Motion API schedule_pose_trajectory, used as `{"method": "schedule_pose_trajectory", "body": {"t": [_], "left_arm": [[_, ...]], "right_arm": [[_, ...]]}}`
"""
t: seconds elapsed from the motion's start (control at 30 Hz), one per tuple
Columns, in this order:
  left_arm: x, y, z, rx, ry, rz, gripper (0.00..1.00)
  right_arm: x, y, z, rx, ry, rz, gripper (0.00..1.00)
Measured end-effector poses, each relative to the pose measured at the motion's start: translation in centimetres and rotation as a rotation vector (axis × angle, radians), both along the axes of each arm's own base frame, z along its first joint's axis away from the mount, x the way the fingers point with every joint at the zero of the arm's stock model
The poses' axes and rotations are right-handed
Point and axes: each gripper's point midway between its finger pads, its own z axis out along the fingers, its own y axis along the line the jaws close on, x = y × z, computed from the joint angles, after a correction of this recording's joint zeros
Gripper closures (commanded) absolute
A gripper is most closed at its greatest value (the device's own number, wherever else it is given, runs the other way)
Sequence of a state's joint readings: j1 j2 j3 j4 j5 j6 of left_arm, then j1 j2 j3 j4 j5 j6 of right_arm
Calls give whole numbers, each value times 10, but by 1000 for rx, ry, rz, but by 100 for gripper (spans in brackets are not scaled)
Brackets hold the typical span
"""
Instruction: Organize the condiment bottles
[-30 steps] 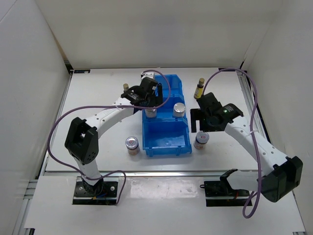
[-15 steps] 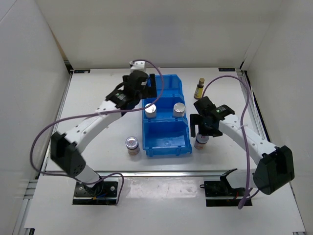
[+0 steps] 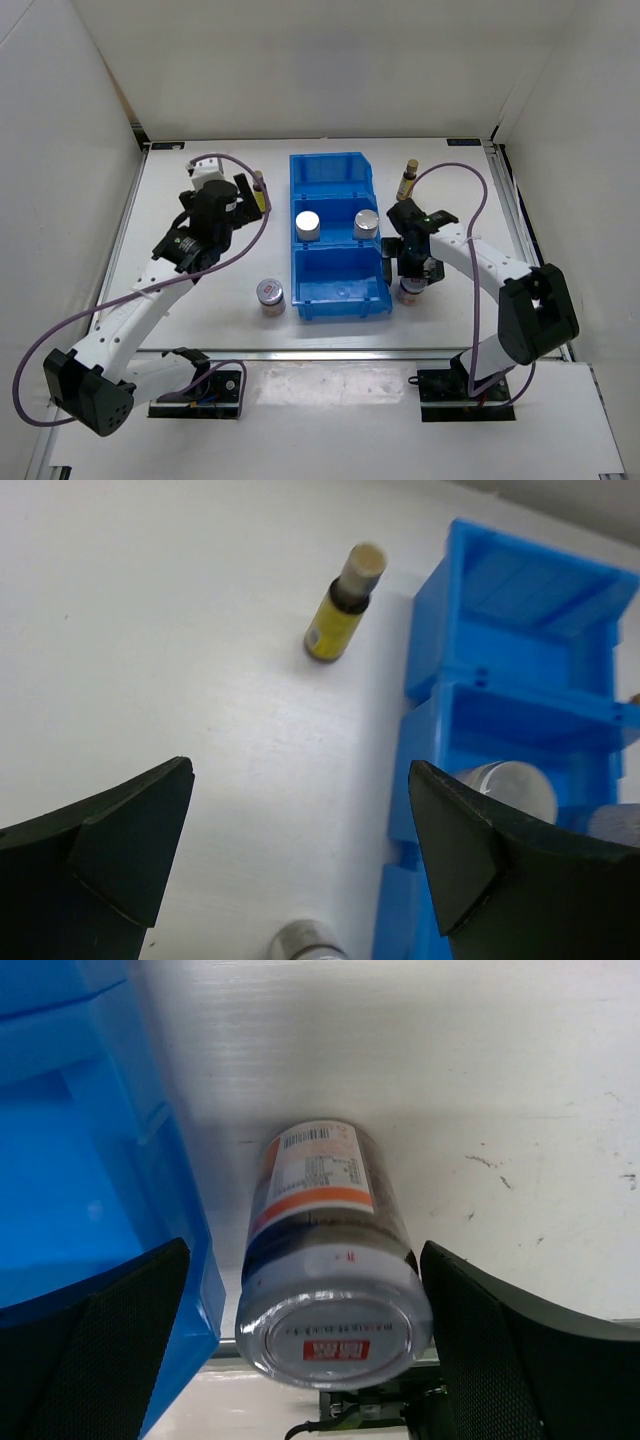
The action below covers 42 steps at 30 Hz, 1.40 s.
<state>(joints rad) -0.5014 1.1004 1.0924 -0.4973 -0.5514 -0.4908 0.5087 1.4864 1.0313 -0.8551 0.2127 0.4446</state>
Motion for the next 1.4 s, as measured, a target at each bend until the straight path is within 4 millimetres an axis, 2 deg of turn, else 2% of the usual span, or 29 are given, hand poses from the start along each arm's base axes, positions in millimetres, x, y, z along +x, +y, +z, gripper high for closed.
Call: {"method": "schedule_pose_trajectory", "body": {"t": [0.07,0.2,0.3,0.33,0.47,0.73,0.87,0.93,1.17,1.4], "left_arm": [[-4,7,-19,24,55,12,1],[-7,14,-31,32,91,29,1],[-7,16,-31,23,93,38,1],[-7,17,-31,19,93,42,1],[-6,17,-32,15,97,44,1],[-6,12,-35,-4,106,34,1],[-6,12,-36,-9,107,33,1],[-6,11,-36,-12,107,34,1],[-5,11,-36,-19,107,36,1],[-5,10,-38,-22,115,35,1]], "right_arm": [[1,0,-5,7,16,-7,1],[2,0,-16,27,41,-19,9],[-3,-3,-22,37,66,-28,18],[-5,-3,-24,42,75,-29,26],[-9,-3,-28,55,92,-29,42],[-10,-3,-26,60,85,-25,72],[-12,-7,-13,56,60,-26,88],[-11,-8,-1,58,38,-27,99],[2,-4,45,87,-84,-19,100],[-7,11,64,87,-113,48,100]]}}
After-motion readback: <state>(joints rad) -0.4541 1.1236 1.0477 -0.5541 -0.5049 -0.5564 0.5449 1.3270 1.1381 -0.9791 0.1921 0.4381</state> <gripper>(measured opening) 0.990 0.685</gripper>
